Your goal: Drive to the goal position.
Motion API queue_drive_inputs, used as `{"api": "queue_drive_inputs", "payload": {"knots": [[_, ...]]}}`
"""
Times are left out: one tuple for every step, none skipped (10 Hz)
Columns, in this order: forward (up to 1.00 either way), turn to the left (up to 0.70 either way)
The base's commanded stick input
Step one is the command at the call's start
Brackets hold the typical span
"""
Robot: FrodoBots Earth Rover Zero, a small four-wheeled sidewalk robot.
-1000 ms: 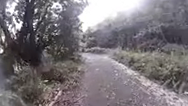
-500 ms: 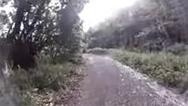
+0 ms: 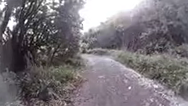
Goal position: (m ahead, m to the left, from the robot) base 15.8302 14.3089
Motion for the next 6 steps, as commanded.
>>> {"api": "queue_drive_inputs", "payload": {"knots": [[0.70,0.00],[0.70,0.00],[0.70,0.00],[0.70,0.00],[0.70,-0.16],[0.70,-0.31]]}}
